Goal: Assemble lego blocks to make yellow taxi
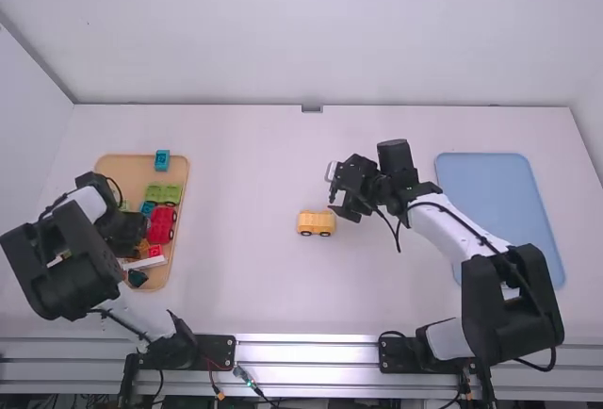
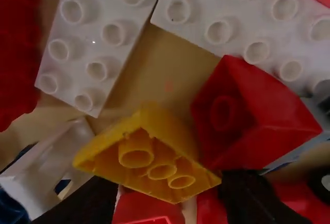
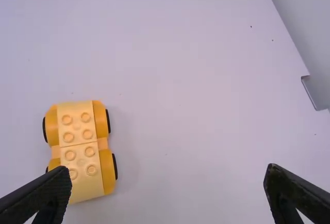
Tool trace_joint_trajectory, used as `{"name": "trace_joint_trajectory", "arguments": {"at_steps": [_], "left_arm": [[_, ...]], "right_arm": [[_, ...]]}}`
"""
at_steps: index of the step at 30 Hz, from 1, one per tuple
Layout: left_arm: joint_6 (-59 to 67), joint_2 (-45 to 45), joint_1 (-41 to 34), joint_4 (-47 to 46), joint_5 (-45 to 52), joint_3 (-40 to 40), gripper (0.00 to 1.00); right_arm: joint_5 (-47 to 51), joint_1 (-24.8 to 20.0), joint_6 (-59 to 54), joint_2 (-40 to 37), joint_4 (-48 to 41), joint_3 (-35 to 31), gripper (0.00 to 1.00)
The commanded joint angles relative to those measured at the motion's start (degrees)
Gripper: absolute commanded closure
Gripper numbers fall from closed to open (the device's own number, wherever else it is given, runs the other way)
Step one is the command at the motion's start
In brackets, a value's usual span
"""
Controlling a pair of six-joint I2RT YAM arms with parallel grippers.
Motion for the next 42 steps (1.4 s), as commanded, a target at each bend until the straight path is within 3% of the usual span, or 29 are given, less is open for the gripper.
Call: {"name": "trace_joint_trajectory", "arguments": {"at_steps": [1, 21, 27, 36, 42], "left_arm": [[-3.17, 0.52, -0.5, 0.15, -0.26, -1.05, 0.45], [-15.34, 0.52, -0.48, 5.86, 1.6, -4.37, 0.44], [-19.8, 0.52, -0.48, 10.88, 3.02, -7.02, 0.54], [-22.45, 0.52, -0.5, 10.69, 2.75, -6.99, 0.7], [-22.58, 0.52, -0.48, 10.84, 2.34, -6.99, 0.7]], "right_arm": [[-0.31, -0.15, 0.09, -0.63, -0.35, 0.72, 0.01], [-0.31, -0.61, 0.09, -0.63, -0.37, 0.72, 0.01], [-0.31, -0.59, 0.09, -0.63, -0.61, 0.72, 0.01], [-0.31, -0.59, 0.09, -0.63, -0.52, 0.72, 0.01], [-0.31, -0.59, 0.33, -0.63, -0.57, 0.72, 0.01]]}}
